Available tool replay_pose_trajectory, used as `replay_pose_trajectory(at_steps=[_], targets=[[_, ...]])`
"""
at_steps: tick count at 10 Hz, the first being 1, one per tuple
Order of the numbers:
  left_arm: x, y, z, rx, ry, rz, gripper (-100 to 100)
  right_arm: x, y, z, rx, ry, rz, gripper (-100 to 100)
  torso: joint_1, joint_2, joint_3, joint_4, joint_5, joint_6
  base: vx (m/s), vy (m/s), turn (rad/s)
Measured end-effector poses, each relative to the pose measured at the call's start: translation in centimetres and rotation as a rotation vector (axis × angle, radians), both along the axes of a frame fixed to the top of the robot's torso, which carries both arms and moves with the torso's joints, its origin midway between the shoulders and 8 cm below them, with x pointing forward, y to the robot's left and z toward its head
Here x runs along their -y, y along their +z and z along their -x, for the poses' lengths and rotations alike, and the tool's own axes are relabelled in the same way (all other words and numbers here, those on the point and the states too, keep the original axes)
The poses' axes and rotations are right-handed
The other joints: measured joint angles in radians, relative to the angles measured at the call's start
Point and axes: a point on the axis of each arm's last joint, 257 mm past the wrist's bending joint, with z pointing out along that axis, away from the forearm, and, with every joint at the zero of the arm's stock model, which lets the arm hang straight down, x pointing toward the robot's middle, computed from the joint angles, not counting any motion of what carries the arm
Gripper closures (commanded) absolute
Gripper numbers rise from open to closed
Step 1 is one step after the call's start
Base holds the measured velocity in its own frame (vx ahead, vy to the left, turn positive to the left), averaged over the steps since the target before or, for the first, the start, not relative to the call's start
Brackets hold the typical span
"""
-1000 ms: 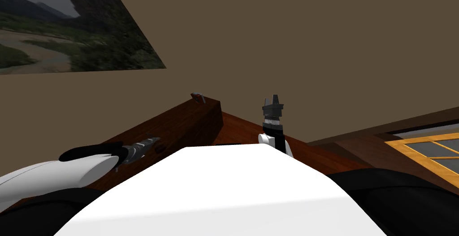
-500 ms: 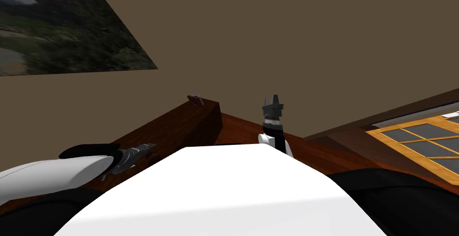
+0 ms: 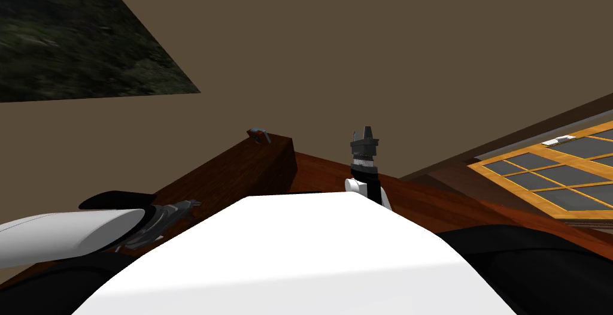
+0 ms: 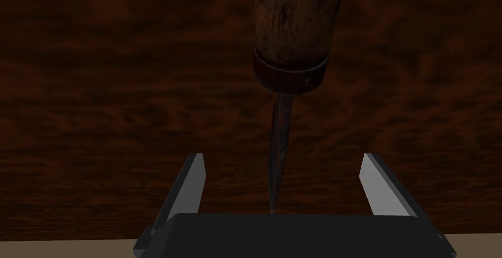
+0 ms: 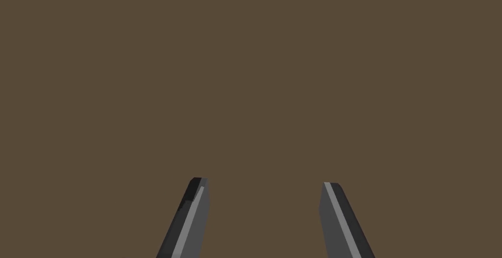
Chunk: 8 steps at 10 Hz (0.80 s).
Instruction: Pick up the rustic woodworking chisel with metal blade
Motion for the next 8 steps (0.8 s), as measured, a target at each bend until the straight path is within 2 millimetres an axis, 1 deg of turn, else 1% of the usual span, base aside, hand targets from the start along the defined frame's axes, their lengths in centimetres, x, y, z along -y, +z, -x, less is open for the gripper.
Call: replay_pose_trajectory(at_steps=[1,2,5,6,8], targets=[[0.0,0.0,0.1,-0.005,0.000,0.000,0,0.0,0.0,0.0,0.000,0.000,0.000,0,-0.003,0.001,0.001,0.000,0.000,0.000,0.004,0.009,0.002],[0.0,0.0,0.1,-0.005,0.000,0.000,-100,0.0,0.0,0.0,0.000,0.000,0.000,0,-0.005,0.002,0.001,0.001,-0.001,0.000,-0.005,0.008,-0.099],[-0.9,-1.8,0.8,-0.004,0.022,0.000,-100,0.0,0.0,0.0,0.000,0.000,0.000,0,-0.006,0.004,0.003,0.001,-0.001,0.000,-0.013,0.009,-0.053],[-0.9,-1.9,0.8,-0.002,0.021,0.000,100,0.0,0.0,0.0,0.000,0.000,0.000,0,-0.006,0.004,0.002,0.001,-0.001,-0.001,0.000,0.000,0.000],[-1.0,-1.9,0.9,-0.005,0.022,-0.001,100,0.0,0.0,0.0,0.000,0.000,0.000,0,-0.006,0.003,0.002,0.001,0.000,0.001,-0.002,0.002,0.008]])
